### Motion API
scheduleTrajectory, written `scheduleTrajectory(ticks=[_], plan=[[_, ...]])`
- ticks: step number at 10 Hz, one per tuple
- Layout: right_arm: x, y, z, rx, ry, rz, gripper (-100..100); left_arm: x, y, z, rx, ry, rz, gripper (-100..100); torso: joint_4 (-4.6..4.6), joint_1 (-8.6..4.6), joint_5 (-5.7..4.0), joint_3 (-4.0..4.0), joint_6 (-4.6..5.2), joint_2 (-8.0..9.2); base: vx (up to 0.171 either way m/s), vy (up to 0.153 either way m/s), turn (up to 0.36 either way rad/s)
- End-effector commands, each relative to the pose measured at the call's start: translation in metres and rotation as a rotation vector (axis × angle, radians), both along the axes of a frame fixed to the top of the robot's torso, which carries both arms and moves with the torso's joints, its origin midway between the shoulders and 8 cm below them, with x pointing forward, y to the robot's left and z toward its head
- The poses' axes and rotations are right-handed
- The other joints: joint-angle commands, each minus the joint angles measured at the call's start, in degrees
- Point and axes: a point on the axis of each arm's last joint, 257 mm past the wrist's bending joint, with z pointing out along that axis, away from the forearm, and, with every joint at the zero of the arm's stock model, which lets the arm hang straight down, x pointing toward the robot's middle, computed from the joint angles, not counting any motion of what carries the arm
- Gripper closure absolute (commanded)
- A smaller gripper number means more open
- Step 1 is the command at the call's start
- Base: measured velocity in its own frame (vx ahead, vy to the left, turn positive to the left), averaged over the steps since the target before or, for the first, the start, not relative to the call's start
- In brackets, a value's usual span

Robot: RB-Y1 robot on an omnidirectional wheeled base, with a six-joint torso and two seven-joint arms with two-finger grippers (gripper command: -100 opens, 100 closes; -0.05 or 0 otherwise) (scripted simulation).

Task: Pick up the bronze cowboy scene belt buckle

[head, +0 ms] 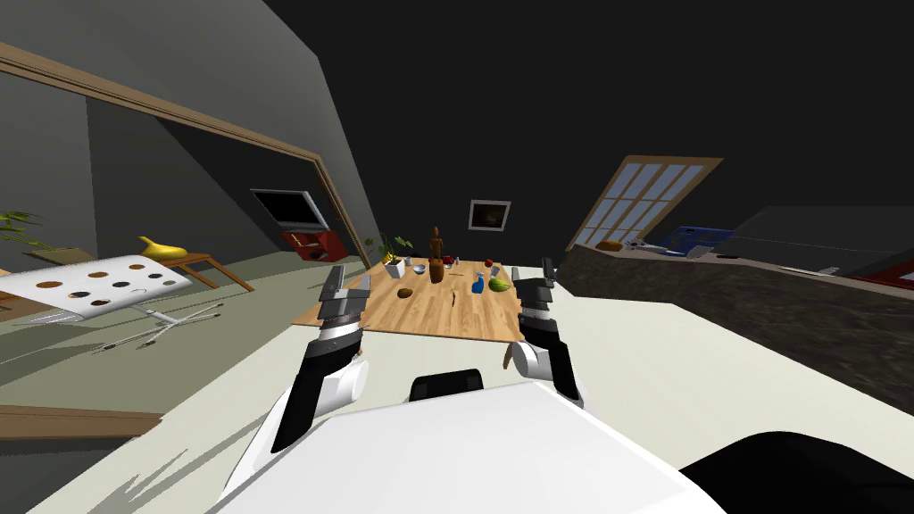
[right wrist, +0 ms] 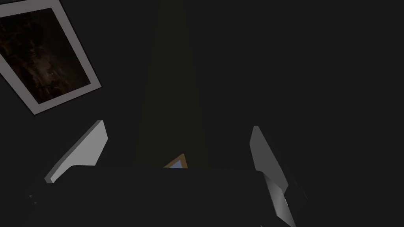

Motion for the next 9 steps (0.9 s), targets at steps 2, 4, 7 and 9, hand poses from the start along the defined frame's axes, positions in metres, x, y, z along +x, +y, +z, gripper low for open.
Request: scheduleTrajectory(ticks=[2,4,7,9], plan=[[0.011,0.009,-0.013,-0.068,0.048,0.032,-100,0.000,0.000,0.000,0.000,0.000,0.000,0,0.00,0.03,0.00,0.01,0.00,0.03,-0.015,0.022,0.022],[0.025,0.015,-0.032,-0.120,0.108,0.052,-100,0.000,0.000,0.000,0.000,0.000,0.000,0,0.02,0.12,0.02,0.06,-0.01,0.10,-0.043,0.044,0.026],[0.041,0.018,-0.058,-0.160,0.182,0.061,-100,0.000,0.000,0.000,0.000,0.000,0.000,0,0.04,0.24,0.05,0.11,-0.01,0.19,-0.051,0.057,0.027],[0.058,0.019,-0.090,-0.190,0.266,0.063,-100,0.000,0.000,0.000,0.000,0.000,0.000,0,0.04,0.22,0.05,0.09,-0.01,0.16,-0.063,0.066,0.037]])
